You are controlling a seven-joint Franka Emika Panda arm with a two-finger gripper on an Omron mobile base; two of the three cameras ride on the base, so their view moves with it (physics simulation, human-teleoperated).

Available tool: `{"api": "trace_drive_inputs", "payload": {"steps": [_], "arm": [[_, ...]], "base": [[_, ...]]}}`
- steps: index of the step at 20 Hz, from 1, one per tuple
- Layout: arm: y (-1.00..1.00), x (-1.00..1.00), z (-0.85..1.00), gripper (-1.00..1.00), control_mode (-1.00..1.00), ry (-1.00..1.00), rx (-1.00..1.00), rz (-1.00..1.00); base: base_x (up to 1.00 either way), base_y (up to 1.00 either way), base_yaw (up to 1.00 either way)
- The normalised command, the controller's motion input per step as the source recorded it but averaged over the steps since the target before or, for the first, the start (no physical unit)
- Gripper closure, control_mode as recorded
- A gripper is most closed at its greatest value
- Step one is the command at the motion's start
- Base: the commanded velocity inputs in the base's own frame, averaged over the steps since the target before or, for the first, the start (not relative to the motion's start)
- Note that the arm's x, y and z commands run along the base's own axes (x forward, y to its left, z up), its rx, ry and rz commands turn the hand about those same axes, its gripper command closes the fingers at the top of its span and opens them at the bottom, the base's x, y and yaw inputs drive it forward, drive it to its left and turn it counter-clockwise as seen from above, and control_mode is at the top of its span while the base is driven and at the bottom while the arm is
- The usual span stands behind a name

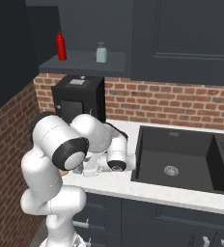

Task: Put the shaker and condiment bottle from the counter next to their counterparts in the cabinet.

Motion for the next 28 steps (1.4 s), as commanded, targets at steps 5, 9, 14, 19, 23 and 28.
{"api": "trace_drive_inputs", "payload": {"steps": [5,9,14,19,23,28], "arm": [[0.26,0.0,-0.3,-1.0,-1.0,0.0,0.01,0.0],[0.48,0.0,-0.35,1.0,-1.0,0.0,0.02,-0.03],[-0.26,-0.06,-0.09,1.0,-1.0,0.0,0.16,-0.1],[-0.77,-0.01,0.28,1.0,-1.0,0.0,0.23,-0.03],[-0.43,-0.13,0.48,1.0,-1.0,-0.07,0.09,0.0],[-0.2,-0.12,0.93,1.0,-1.0,-0.08,0.0,0.0]], "base": [[0.0,0.0,0.0],[0.0,0.0,0.0],[0.0,0.0,0.0],[0.0,0.0,0.0],[0.0,0.0,0.0],[0.0,0.0,0.0]]}}
